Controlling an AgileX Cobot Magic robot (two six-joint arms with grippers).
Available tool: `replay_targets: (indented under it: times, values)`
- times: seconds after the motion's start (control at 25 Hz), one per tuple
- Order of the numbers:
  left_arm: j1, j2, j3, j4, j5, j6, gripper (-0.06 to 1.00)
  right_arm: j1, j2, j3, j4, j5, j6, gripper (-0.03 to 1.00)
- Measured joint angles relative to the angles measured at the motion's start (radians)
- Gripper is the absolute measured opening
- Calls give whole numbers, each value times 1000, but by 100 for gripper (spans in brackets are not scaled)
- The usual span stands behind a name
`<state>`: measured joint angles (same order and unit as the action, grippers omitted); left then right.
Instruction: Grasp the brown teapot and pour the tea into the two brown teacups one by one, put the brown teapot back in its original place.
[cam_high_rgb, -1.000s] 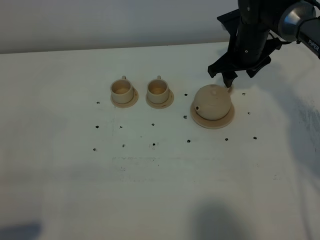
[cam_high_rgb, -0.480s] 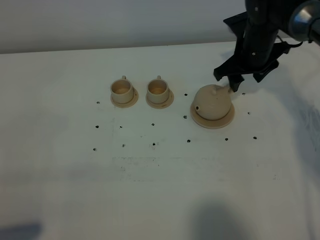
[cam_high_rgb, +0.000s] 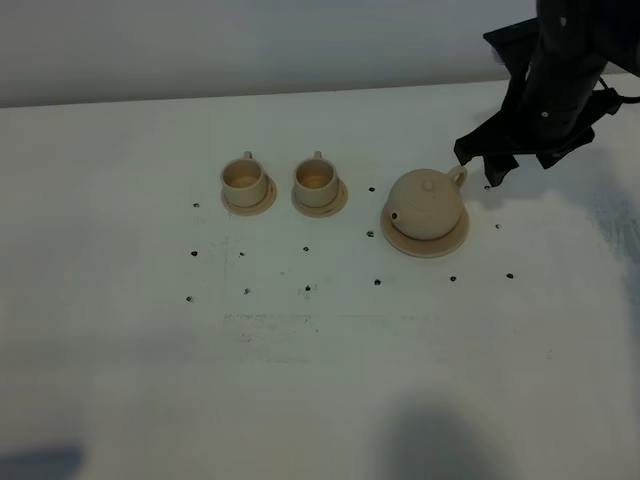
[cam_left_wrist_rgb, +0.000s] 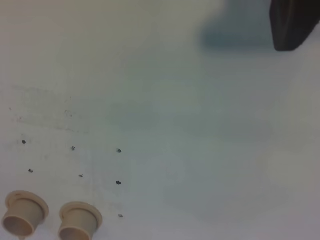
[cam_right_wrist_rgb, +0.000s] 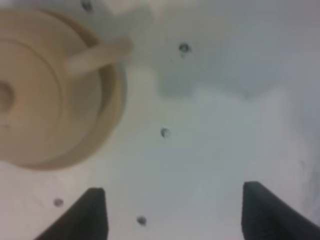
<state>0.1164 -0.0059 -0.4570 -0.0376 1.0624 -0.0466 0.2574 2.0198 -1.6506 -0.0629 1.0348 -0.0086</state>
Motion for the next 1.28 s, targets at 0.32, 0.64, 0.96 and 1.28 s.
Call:
replay_targets:
  times: [0.32,0.64,0.96,1.28]
  values:
    - [0,0,0,0,0,0,31,-43,-67,185,4,-479,3,55]
    - [0,0,0,0,0,0,31,-58,18,150,15,-543,-40,55]
    - [0,0,0,0,0,0,31,-57,84,70,33,-507,-55,55]
    - [0,0,0,0,0,0,31,-37,116,69,54,-503,-84,55]
